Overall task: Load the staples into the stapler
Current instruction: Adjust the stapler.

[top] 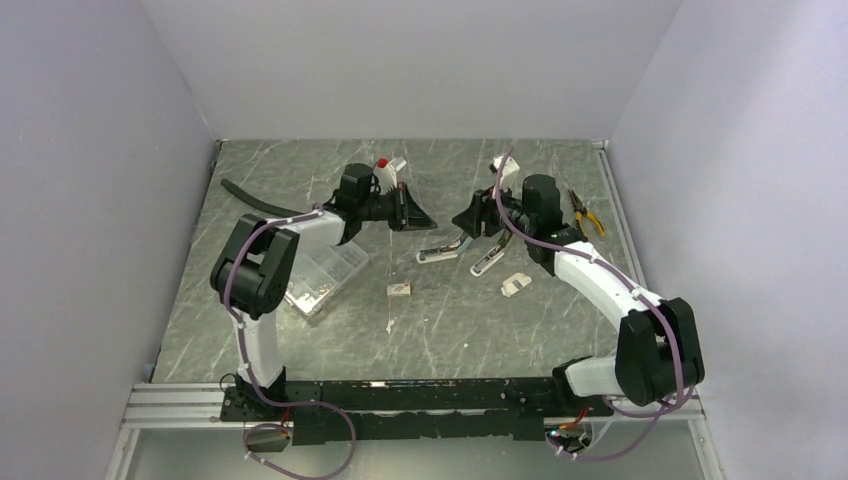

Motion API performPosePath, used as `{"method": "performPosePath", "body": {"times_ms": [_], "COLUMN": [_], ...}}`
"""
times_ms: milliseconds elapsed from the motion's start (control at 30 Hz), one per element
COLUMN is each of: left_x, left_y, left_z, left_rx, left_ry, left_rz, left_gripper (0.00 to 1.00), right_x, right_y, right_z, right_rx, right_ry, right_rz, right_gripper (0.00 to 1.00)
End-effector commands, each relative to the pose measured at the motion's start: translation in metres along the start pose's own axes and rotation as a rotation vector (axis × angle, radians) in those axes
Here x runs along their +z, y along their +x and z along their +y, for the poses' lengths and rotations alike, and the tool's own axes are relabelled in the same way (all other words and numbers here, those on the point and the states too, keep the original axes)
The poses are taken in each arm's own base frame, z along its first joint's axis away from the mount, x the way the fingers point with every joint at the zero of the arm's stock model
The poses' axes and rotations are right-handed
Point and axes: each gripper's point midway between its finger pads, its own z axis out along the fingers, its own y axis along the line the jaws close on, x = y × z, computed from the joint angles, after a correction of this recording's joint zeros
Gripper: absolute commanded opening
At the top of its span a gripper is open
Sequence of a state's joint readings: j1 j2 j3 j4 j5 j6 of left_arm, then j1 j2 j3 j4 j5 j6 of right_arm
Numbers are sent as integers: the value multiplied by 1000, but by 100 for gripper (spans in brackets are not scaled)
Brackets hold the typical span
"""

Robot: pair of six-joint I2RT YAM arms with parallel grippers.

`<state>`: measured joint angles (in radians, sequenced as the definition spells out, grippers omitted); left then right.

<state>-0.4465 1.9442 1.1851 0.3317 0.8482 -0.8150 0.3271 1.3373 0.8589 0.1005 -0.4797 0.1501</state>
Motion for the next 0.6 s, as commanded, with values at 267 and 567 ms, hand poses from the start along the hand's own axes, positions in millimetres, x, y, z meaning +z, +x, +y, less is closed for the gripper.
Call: {"method": "performPosePath", "body": {"times_ms": [267,567], "left_x": [-32,-32], "left_y": [-11,-9], "left_z": [-97,-100], "left_rx": [383,385], "left_ry": [364,388], "left_rz": [-116,-124], "left_gripper": [13,14], "right_x": [-18,-13], "right_y": [-31,-20], "right_z": [48,48], "right_rx": [-9,46], "right_ry": [-342,-379], "right_rz": [-113,-91], "right_gripper": [46,39]}}
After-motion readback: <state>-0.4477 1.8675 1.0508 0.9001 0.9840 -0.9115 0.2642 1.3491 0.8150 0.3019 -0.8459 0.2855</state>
